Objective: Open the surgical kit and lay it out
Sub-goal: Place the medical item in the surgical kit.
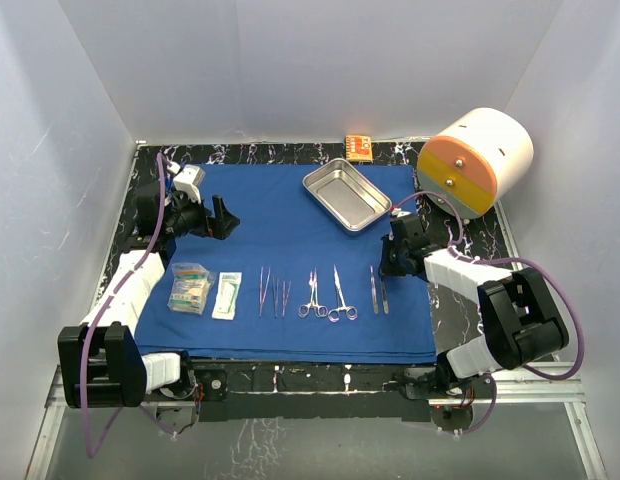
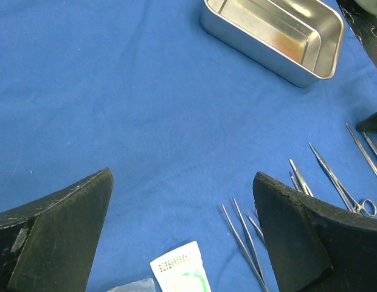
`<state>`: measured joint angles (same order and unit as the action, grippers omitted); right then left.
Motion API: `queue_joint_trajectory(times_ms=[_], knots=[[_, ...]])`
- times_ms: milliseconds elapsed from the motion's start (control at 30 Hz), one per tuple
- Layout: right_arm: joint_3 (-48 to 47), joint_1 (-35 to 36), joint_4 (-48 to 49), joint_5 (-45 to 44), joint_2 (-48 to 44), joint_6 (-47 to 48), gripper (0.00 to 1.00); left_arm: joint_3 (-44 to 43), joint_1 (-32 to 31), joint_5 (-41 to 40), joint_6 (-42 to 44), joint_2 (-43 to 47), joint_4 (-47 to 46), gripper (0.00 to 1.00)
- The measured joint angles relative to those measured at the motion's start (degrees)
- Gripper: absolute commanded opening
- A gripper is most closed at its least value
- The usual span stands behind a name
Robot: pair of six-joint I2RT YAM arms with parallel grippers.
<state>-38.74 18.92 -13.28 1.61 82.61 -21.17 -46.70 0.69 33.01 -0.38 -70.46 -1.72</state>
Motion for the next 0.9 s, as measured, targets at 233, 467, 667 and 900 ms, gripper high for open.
queue_joint_trajectory(times_ms=[233,467,667,900], knots=[[0.00,-0.46,0.11,0.90,0.02,0.02,0.12,0.70,0.00,-0.04,0.26,0.00,-0.04,0.99],[0.00,-0.68,0.35,1.60,0.04,0.02,0.21,0.70,0.00,-0.04,0.37,0.02,-0.09,0.98],[-0.09,-1.01,0.57,2.34,-0.07,0.11,0.36,0.70,0.00,-0.04,0.39,0.04,-0.09,0.99],[-2.03,-2.36,-1.03,2.80,-0.50,0.90,0.56,0.70,0.00,-0.37,0.39,0.72,-0.04,0.99]])
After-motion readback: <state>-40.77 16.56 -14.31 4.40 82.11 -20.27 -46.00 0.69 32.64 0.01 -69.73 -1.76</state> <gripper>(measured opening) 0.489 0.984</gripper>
